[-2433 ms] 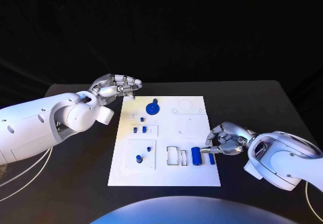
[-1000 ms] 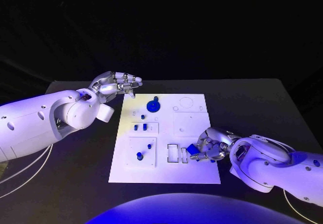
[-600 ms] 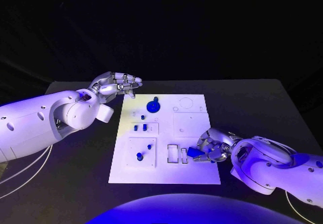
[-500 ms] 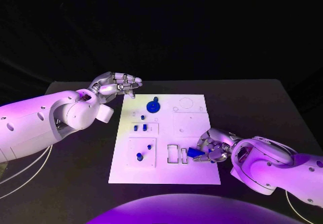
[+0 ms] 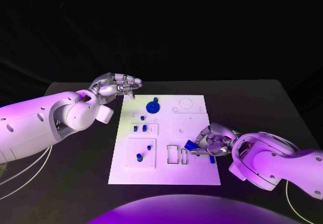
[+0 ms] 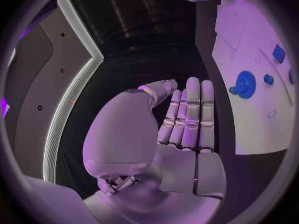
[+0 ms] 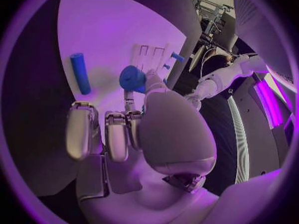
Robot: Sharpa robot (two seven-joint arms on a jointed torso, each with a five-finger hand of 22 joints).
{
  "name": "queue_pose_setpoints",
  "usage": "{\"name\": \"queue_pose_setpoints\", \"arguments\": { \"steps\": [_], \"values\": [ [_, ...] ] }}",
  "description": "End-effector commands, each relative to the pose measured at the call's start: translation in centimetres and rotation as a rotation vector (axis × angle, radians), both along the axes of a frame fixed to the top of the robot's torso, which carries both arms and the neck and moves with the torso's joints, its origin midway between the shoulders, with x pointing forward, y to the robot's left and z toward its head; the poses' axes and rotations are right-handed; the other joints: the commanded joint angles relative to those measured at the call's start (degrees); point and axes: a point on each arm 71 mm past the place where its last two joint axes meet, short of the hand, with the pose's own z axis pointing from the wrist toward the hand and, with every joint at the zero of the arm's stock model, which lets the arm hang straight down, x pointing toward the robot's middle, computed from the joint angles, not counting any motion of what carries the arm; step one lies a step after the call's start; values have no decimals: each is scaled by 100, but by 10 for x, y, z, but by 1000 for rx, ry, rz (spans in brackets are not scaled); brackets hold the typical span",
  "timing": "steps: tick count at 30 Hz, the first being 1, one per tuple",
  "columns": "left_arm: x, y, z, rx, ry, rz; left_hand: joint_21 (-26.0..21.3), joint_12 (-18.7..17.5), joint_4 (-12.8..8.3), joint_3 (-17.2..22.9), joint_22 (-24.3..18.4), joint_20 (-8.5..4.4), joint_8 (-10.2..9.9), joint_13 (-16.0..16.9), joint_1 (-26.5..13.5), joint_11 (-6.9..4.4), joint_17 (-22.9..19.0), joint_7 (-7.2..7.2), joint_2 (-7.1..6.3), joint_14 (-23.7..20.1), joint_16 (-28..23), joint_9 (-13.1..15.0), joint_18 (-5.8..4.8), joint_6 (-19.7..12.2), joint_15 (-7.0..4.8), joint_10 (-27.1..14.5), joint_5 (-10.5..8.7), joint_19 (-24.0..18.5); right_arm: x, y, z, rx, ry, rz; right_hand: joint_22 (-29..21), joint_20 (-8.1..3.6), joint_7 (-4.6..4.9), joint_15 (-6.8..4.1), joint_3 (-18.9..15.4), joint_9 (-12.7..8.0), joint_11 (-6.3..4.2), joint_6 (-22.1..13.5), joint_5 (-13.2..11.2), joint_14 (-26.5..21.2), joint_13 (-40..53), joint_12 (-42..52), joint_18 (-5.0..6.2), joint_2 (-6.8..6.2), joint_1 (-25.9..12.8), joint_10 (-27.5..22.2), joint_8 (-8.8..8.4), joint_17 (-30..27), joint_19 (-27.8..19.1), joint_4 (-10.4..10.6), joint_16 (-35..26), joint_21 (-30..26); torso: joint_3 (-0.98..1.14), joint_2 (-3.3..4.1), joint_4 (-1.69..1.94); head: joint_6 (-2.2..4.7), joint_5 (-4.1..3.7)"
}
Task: Assemble the parts on the task board
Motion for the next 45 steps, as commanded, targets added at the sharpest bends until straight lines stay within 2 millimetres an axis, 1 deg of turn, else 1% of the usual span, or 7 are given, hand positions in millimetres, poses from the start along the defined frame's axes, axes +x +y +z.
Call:
{"name": "queue_pose_setpoints", "arguments": {
  "steps": [1, 9, 15, 33, 39, 42, 45],
  "values": [
    [-1, -3, 1, -9, -5, -16, -31, 26, -28, -10, -10, 17, 36, -8, -56, -9, -11, 24, 18, -26, 23, -6, 81, -17, 9, -58, 16, -25, -1, 4, -2, 31, 55, -12, 929, -58, -119, -31, 92, 587, -32, 178, 16, 510, 1033, 16, -88, 141, 63, 333, 51, 983, 65, -37, 25, 19, 3, 7, 1, -15, 17],
    [0, -5, 1, -11, -5, -21, -31, 26, -28, -10, -10, 17, 36, -8, -56, -9, -11, 24, 18, -26, 23, -6, 81, -17, 9, -58, 16, -25, -2, 25, -10, 48, 112, 38, 926, -63, -112, -31, 103, 594, -29, 185, 7, 507, 1033, 8, -84, 130, -134, 335, 47, 968, 58, -26, 21, -6, 4, 8, -2, -40, 31],
    [0, -5, 1, -11, -4, -22, -31, 26, -28, -10, -10, 17, 36, -8, -56, -9, -11, 24, 18, -26, 23, -6, 81, -17, 9, -58, 16, -25, -4, 38, -14, 52, 136, 66, 924, -74, -142, -48, 65, 635, -53, 270, -9, 505, 1022, -12, -79, 108, -371, 335, 106, 956, 53, -29, 16, -32, 3, 7, 1, -55, 56],
    [-1, -5, 1, -11, -3, -23, -31, 26, -28, -10, -10, 17, 36, -8, -56, -9, -11, 24, 18, -26, 23, -6, 81, -17, 9, -58, 16, -25, 0, 50, -18, 25, 120, 101, 954, -96, -169, -70, -232, 704, -77, 337, -21, 512, 1117, 52, -87, 284, -1103, 392, 179, 987, 75, -22, 20, -16, 5, 6, -5, -61, 85],
    [-1, -5, 1, -10, -3, -22, -36, 37, -30, -11, -15, 19, 42, -9, -64, -9, -13, 24, 24, -28, 27, -6, 81, -20, 9, -68, 18, -23, 2, 51, -18, 12, 107, 110, 962, -105, -186, -82, -408, 736, -89, 354, -20, 514, 1131, 54, -87, 424, -1351, 400, 214, 1000, 80, -16, 22, -18, 4, 10, 0, -65, 93],
    [-1, -4, 1, -10, -3, -21, -36, 37, -30, -11, -15, 19, 42, -9, -64, -9, -13, 24, 24, -28, 27, -6, 81, -20, 9, -68, 18, -23, 4, 51, -18, 1, 94, 113, 956, -110, -195, -88, -580, 765, -96, 357, -21, 509, 1112, 23, -81, 572, -1596, 390, 243, 977, 71, -8, 15, -60, 2, 4, -4, -65, 94],
    [-1, -4, 1, -10, -3, -20, -36, 37, -30, -11, -15, 19, 42, -9, -64, -9, -13, 24, 24, -28, 27, -6, 81, -20, 9, -68, 18, -23, 5, 51, -19, -12, 82, 122, 950, -112, -193, -89, -731, 787, -98, 348, -21, 507, 1096, -4, -75, 657, -1767, 380, 262, 964, 62, -12, 10, -94, 2, 3, -3, -65, 103]
  ]
}}
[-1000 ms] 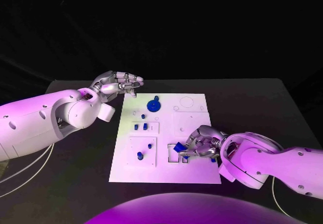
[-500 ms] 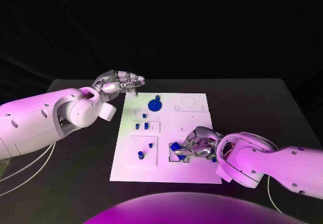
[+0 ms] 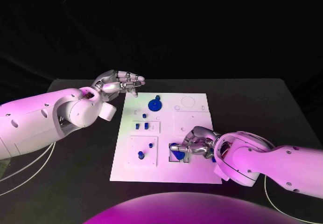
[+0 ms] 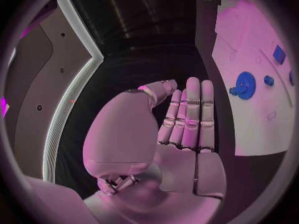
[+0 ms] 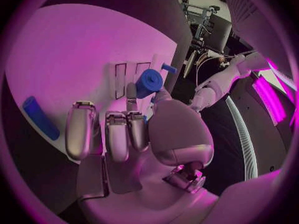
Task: Assemble the parts on the task board
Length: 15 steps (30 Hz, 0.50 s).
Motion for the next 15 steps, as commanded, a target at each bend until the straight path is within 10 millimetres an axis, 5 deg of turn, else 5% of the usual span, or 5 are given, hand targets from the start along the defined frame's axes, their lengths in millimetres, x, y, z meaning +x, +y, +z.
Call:
{"name": "queue_pose_setpoints", "arguments": {
  "steps": [1, 15],
  "values": [
    [-1, -2, 1, -8, -4, -16, -36, 37, -30, -11, -5, 19, 20, -9, -41, 12, -8, 23, 1, -28, 27, -6, 81, -20, 9, -47, 18, -23, 1, 1, 0, -38, -28, 35, 954, -31, -57, -47, -118, -13, -23, 45, -24, 506, 1085, -43, -75, 9, -121, 389, -17, 957, 62, -1, 9, -35, -1, -2, 1, 0, 10],
    [-1, -1, 1, -6, -3, -12, -36, 37, -30, -11, -5, 19, 20, -9, -41, 12, -8, 23, 1, -28, 27, -6, 81, -20, 9, -47, 18, -23, -1, 6, 1, -48, -42, 76, 955, -28, -53, -43, -546, 34, -20, 23, -17, 503, 1070, -83, -72, -103, -384, 379, 23, 942, 57, 1, 0, -73, -2, -3, -1, 0, 31]
  ]
}}
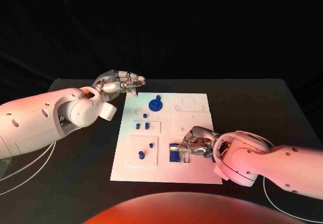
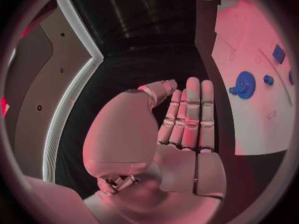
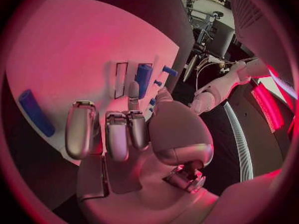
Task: Assemble the parts on the task board
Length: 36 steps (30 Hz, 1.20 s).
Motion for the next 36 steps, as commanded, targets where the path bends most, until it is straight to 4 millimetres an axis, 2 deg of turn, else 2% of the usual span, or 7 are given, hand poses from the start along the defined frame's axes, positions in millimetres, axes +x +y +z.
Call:
{"name": "queue_pose_setpoints", "arguments": {
  "steps": [1, 5, 7, 13, 18, 23, 36],
  "values": [
    [-1, -2, 1, -7, -3, -14, -36, 37, -30, -11, -5, 19, 21, -9, -41, 12, -9, 24, 1, -28, 27, -6, 81, -20, 9, -47, 18, -23, -2, 2, 0, -20, -7, 36, 957, -28, -3, -44, -49, 9, 1, -45, -27, 504, 1073, -14, -72, 12, -66, 401, 16, 946, 57, -1, 1, -17, 0, -1, 0, 0, 5],
    [-1, -1, 1, -7, -4, -13, -36, 37, -30, -11, -5, 19, 21, -9, -41, 12, -9, 24, 1, -28, 27, -6, 81, -20, 9, -47, 18, -23, -5, 1, 1, -17, -1, 47, 961, -29, -5, -45, -61, 16, -2, -49, -17, 506, 1083, -7, -73, 1, 40, 406, 22, 957, 61, -18, 4, -13, 0, -2, 0, 0, 13],
    [-1, -1, 1, -7, -4, -12, -36, 37, -30, -11, -5, 19, 21, -9, -41, 12, -9, 24, 1, -28, 27, -6, 81, -20, 9, -47, 18, -23, -6, 0, 1, -15, 2, 56, 969, -33, -10, -48, -80, 29, -6, -61, -16, 509, 1098, 2, -74, -45, 365, 414, 31, 969, 66, -34, 6, -11, 0, -1, -2, 0, 9],
    [-1, 0, 1, -6, -4, -11, -36, 37, -30, -11, -5, 19, 21, -9, -41, 12, -9, 24, 1, -28, 27, -6, 81, -20, 9, -47, 18, -23, -11, -3, 3, -6, 8, 86, 994, -41, -22, -58, -140, 44, -17, -62, -14, 518, 1134, 30, -83, -132, 921, 433, 43, 1019, 85, -51, 18, 21, 3, -2, -8, 0, 9],
    [-1, 0, 1, -6, -4, -11, -40, 48, -36, -10, -9, 19, 26, -9, -44, 12, -11, 23, 5, -29, 31, -6, 82, -24, 9, -57, 20, -22, -9, -11, 4, -10, -9, 72, 996, -44, -20, -59, -154, 41, -18, -75, -13, 517, 1119, 5, -82, -128, 1083, 424, 33, 1017, 85, -51, 17, 13, 3, -4, -3, 0, 5],
    [0, 0, 1, -6, -5, -8, -40, 48, -36, -10, -9, 19, 26, -9, -44, 12, -11, 23, 5, -29, 31, -6, 82, -24, 9, -57, 20, -22, -5, -33, 10, -9, -86, 9, 1014, -29, 35, -32, -205, 31, 23, -215, -15, 523, 1143, 29, -91, -159, 1296, 436, -59, 1047, 99, -52, 25, 41, 2, -3, -10, 0, -16],
    [0, 0, 1, -6, -7, -6, -40, 48, -36, -10, -9, 19, 26, -9, -44, 12, -11, 23, 5, -29, 31, -6, 82, -24, 9, -57, 20, -22, -2, -98, 28, -37, -307, -111, 859, 38, 109, 34, -332, 94, 94, -307, -11, 436, 748, -517, 7, -340, 1814, 189, -186, 654, -98, -47, -105, -515, -3, -7, -23, 0, -225]
  ]
}}
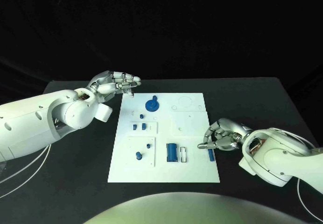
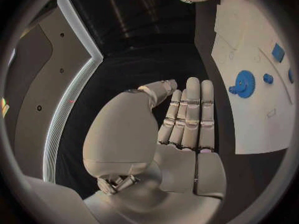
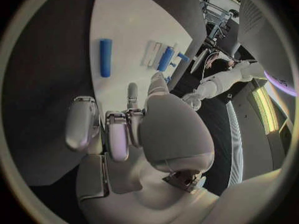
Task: Assemble the parts on the task board
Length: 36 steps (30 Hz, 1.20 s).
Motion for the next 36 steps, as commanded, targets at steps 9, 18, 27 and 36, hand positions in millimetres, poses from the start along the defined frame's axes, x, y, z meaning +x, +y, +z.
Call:
{"name": "queue_pose_setpoints", "arguments": {
  "steps": [9, 18, 27, 36],
  "values": [
    [0, -3, 0, -8, -6, -14, -19, 18, -36, -10, -5, 19, 26, -9, -45, -9, -6, 23, 5, -29, 31, -6, 82, -24, 9, -36, 20, -22, -9, -25, -4, -79, -137, -2, 887, 8, 3, 31, -48, 21, 28, -7, -12, 459, 746, 17, -12, 15, 82, 190, -18, 760, 10, 21, 14, 88, 4, -3, -9, 0, -89],
    [0, -3, -1, -8, -5, -14, -19, 18, -36, -10, -5, 19, 26, -9, -45, -9, -6, 23, 5, -29, 31, -6, 82, -24, 9, -36, 20, -22, -17, -25, -24, -128, -72, 5, 915, 5, -14, 21, -83, 43, 14, 64, -14, 481, 792, 75, -27, 7, -3, 226, -6, 862, 45, 44, 43, 171, 1, 5, 0, 0, -85],
    [0, -2, -1, -7, -3, -15, -19, 18, -36, -10, -5, 19, 26, -9, -45, -9, -6, 23, 5, -29, 31, -6, 82, -24, 9, -36, 20, -22, -23, -20, -36, -139, -34, 23, 949, 0, -32, 14, -80, 52, 0, 107, -8, 505, 842, 141, -46, 28, -25, 260, -1, 971, 83, 36, 76, 274, -1, 2, 3, 0, -76],
    [0, -2, -1, -6, -1, -16, -19, 18, -36, -10, -5, 19, 26, -9, -45, -9, -6, 23, 5, -29, 31, -6, 82, -24, 9, -36, 20, -22, -25, -15, -45, -152, -3, 41, 977, -33, -87, -28, -38, 71, -49, 197, -6, 522, 893, 203, -56, 99, 227, 299, -10, 1053, 111, 4, 102, 328, -4, 0, 5, 0, -62]
  ]
}}
